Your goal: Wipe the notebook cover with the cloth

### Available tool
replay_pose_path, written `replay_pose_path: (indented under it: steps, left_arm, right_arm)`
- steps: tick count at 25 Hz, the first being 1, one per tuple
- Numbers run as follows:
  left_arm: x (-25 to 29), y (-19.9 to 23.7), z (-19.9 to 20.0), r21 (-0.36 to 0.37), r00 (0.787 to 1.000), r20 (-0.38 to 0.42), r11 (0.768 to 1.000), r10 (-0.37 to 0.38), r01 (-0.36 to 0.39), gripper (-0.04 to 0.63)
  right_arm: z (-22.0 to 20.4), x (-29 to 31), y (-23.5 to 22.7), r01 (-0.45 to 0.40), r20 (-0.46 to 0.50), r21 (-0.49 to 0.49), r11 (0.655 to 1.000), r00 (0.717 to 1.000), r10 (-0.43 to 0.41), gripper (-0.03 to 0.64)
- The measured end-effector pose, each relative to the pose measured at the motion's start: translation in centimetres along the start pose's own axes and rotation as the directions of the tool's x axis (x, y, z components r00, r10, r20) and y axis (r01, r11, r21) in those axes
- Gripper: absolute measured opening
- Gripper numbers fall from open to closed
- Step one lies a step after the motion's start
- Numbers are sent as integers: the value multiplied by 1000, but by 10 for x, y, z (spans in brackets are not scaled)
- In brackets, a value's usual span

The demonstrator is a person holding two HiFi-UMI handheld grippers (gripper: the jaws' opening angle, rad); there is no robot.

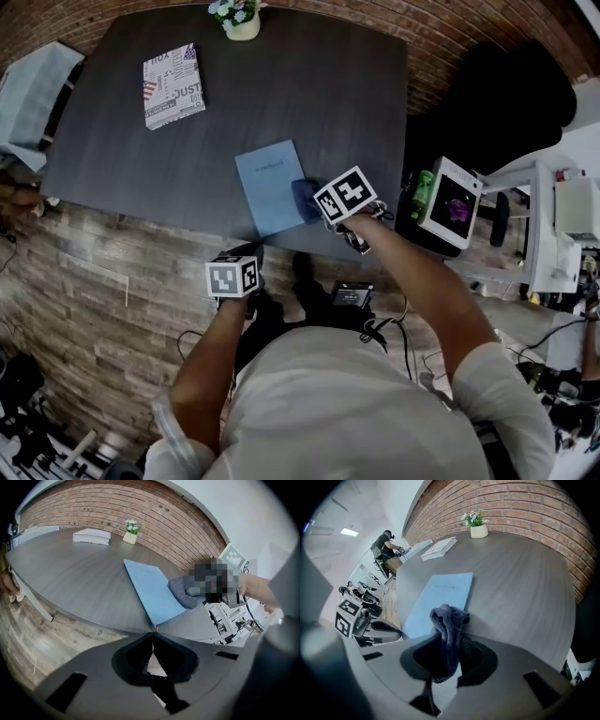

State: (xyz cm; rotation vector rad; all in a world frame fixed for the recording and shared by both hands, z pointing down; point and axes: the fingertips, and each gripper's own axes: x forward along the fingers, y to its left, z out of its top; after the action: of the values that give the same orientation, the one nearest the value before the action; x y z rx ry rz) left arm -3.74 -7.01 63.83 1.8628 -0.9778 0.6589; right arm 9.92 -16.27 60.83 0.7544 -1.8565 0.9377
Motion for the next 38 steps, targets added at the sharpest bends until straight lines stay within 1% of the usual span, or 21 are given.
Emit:
replay_pose_path:
  steps: [5, 10, 13, 17, 23, 27, 31, 38]
  left_arm:
    - [-1, 1, 0, 3, 1000, -2, 1000, -1, 1, 11]
    - [-1, -1, 1, 5, 1000, 3, 1000, -14, 14, 12]
    - [-3, -6, 5, 16, 999, 20, 999, -30, 29, 12]
    - [-11, -9, 14, 35, 998, 51, 999, -40, 38, 12]
    - [-30, -11, 21, 18, 991, 115, 998, -64, 62, 12]
    - [-46, -15, 32, 7, 981, 173, 996, -90, 90, 12]
    - [-65, -23, 42, -7, 965, 230, 991, -127, 132, 12]
    - [-105, -39, 63, 29, 921, 328, 976, -211, 214, 11]
  right_arm:
    - [-6, -7, -10, 38, 6, 10, 999, 999, -38, 95]
    - [-9, -21, -26, 104, 22, 20, 994, 994, -105, 94]
    - [-13, -31, -35, 140, 37, 33, 990, 989, -141, 94]
    - [-14, -43, -40, 153, 70, 59, 987, 985, -157, 94]
    - [-13, -57, -35, 138, 128, 93, 986, 980, -149, 94]
    - [-9, -65, -26, 123, 171, 110, 986, 975, -141, 95]
    - [-4, -76, -16, 107, 219, 133, 985, 966, -134, 95]
    - [8, -97, 11, 80, 312, 151, 985, 942, -124, 95]
